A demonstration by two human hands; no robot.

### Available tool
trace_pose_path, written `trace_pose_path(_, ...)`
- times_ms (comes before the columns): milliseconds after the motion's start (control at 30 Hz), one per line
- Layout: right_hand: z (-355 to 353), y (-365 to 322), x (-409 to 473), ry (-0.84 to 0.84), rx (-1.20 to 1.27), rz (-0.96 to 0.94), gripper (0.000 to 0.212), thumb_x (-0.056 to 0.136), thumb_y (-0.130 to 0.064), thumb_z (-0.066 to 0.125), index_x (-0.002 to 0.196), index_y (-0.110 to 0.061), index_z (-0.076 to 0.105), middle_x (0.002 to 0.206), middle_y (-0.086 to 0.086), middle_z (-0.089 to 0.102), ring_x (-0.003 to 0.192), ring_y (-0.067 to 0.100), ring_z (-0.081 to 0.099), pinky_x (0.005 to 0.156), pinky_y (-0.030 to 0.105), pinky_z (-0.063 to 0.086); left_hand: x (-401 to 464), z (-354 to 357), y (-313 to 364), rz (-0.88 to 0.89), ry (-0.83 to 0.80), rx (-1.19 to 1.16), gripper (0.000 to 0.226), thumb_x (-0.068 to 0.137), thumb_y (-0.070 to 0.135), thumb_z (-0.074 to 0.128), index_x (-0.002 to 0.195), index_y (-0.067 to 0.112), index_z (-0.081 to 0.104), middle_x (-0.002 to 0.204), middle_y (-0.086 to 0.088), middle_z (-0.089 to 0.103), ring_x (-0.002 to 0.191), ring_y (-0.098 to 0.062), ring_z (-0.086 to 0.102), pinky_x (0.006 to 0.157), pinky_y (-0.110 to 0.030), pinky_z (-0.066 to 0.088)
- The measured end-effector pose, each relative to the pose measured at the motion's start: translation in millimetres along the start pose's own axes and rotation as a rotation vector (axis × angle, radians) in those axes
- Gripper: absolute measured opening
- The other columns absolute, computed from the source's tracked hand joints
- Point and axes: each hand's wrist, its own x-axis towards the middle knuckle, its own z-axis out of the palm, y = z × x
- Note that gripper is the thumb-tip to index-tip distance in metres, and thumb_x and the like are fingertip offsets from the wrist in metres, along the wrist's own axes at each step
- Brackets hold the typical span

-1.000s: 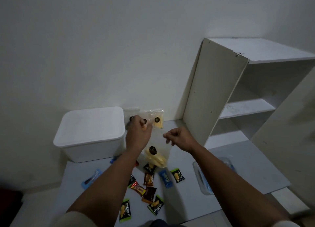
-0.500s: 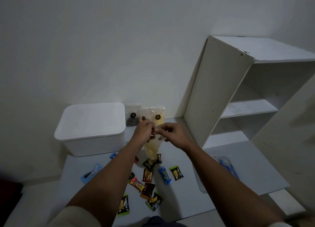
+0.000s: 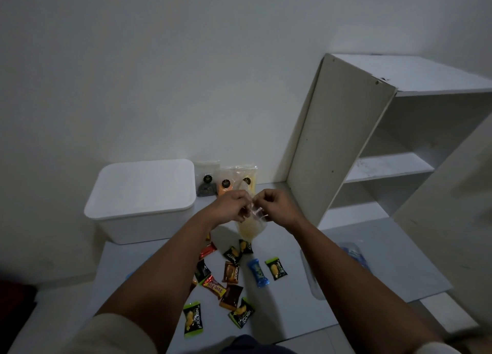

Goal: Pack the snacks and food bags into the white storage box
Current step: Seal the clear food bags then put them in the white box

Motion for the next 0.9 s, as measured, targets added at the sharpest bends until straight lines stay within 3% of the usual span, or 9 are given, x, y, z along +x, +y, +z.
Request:
trace_pose_path(133,-4,0,-3,-0.013,0.086,0.010,0.016,0.100,-0.013,0.060,0.097,-0.002,0.070,0.080,0.006,0.074,0.068,0.015,0.070,0.064,0.028,0.055,-1,2,6,0.017,-0.005,0.063,0.024,0.104,0.021,0.046,0.086,0.015,0.062,0.086,-0.006,0.065,0.085,-0.018,0.065,0.083,-0.037,0.054)
trace_pose_path(333,-6,1,-7,-0.035,0.132,0.014,0.017,0.098,-0.022,0.067,0.098,-0.008,0.075,0.086,0.002,0.076,0.074,0.009,0.071,0.071,0.030,0.058,2,6,5,0.017,0.130,0.015,0.026,0.105,0.020,0.046,0.090,0.009,0.064,0.099,-0.020,0.073,0.083,-0.024,0.072,0.084,-0.044,0.059)
trace_pose_path(433,-4,5,-8,-0.060,0.013,-0.045,0.020,0.091,-0.029,0.076,0.103,-0.013,0.078,0.095,0.003,0.077,0.076,0.007,0.069,0.066,0.023,0.057,4,3,4,-0.005,0.212,-0.083,0.030,0.105,0.021,0.047,0.090,0.002,0.066,0.092,-0.013,0.076,0.088,-0.025,0.075,0.089,-0.048,0.061)
trace_pose_path(533,-2,11,-4,0.010,-0.111,-0.101,0.016,0.095,-0.025,0.072,0.103,-0.012,0.078,0.092,0.005,0.076,0.070,0.007,0.067,0.064,0.024,0.055,2,2,4,-0.021,0.241,-0.136,0.032,0.104,0.031,0.053,0.092,0.005,0.068,0.088,-0.011,0.077,0.083,-0.023,0.077,0.090,-0.050,0.060)
trace_pose_path(633,-8,14,0,0.071,-0.054,-0.064,0.014,0.096,-0.019,0.070,0.094,-0.007,0.076,0.081,0.006,0.072,0.070,0.011,0.066,0.069,0.032,0.054,1,-2,0,0.070,0.512,0.058,0.030,0.093,0.048,0.065,0.094,0.018,0.063,0.088,0.001,0.070,0.082,-0.014,0.068,0.081,-0.038,0.057)
trace_pose_path(700,-15,13,1,0.047,-0.001,-0.041,0.017,0.096,-0.016,0.068,0.095,-0.001,0.075,0.080,0.006,0.071,0.073,0.015,0.067,0.072,0.033,0.055,-1,-8,-2,0.142,0.636,0.070,0.042,0.083,0.057,0.073,0.107,0.027,0.058,0.097,0.008,0.063,0.090,-0.005,0.061,0.079,-0.028,0.051)
trace_pose_path(767,-21,10,1,0.007,0.055,-0.021,0.020,0.098,-0.018,0.066,0.096,-0.002,0.075,0.081,0.006,0.073,0.077,0.016,0.070,0.077,0.034,0.058,-1,-12,-2,0.161,0.526,-0.012,0.043,0.084,0.051,0.075,0.115,0.024,0.060,0.102,0.007,0.064,0.093,-0.005,0.061,0.079,-0.024,0.050)
trace_pose_path(833,-25,6,2,0.001,0.081,-0.021,0.020,0.098,-0.021,0.067,0.095,-0.003,0.076,0.080,0.007,0.074,0.077,0.016,0.070,0.080,0.036,0.059,-2,-12,0,0.165,0.365,-0.047,0.022,0.094,0.030,0.070,0.105,0.011,0.068,0.097,-0.001,0.071,0.084,-0.010,0.065,0.079,-0.027,0.051)
trace_pose_path(900,-27,4,3,0.013,0.064,-0.046,0.019,0.096,-0.021,0.071,0.092,-0.003,0.075,0.080,0.009,0.074,0.074,0.015,0.069,0.078,0.036,0.058,0,-11,0,0.182,0.321,-0.083,0.014,0.098,0.019,0.065,0.097,0.006,0.069,0.089,-0.009,0.073,0.077,-0.015,0.067,0.081,-0.034,0.056)
